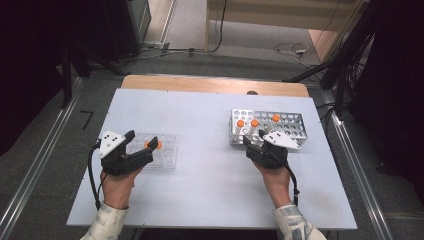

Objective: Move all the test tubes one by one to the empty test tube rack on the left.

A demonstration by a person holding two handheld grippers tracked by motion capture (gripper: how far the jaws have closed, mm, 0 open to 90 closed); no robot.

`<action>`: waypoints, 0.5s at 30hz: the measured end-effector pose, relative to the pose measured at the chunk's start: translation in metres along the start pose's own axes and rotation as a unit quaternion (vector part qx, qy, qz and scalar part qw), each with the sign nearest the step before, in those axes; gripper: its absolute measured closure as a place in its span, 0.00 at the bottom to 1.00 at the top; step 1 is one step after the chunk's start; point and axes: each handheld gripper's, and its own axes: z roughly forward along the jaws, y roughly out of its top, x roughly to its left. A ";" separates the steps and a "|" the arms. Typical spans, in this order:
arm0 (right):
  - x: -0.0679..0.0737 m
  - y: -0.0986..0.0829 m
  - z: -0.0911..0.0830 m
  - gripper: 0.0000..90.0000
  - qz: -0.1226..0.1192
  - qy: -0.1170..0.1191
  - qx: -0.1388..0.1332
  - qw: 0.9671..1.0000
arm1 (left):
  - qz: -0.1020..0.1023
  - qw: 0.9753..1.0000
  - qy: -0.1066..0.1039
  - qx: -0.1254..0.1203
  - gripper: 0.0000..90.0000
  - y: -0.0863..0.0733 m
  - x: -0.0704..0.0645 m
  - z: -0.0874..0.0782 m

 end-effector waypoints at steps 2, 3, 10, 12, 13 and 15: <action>-0.003 0.000 0.005 0.44 0.006 -0.005 0.006 1.000 | 0.001 1.000 0.000 0.000 0.22 0.000 0.000 0.000; -0.004 -0.001 0.007 0.45 0.006 -0.008 0.007 1.000 | 0.001 1.000 0.000 0.000 0.22 0.000 0.000 0.000; -0.011 0.000 0.020 0.55 0.020 -0.020 0.009 1.000 | -0.001 1.000 0.000 -0.001 0.23 0.000 0.000 0.000; -0.013 -0.001 0.022 0.58 0.019 -0.022 0.008 1.000 | -0.001 1.000 0.000 -0.001 0.23 0.000 0.000 0.000; -0.013 -0.001 0.023 0.59 0.021 -0.024 0.009 0.999 | 0.000 1.000 0.000 -0.001 0.23 0.000 0.000 0.000; -0.014 -0.001 0.025 0.61 0.021 -0.025 0.007 0.999 | 0.000 1.000 0.000 0.000 0.23 0.000 0.000 0.000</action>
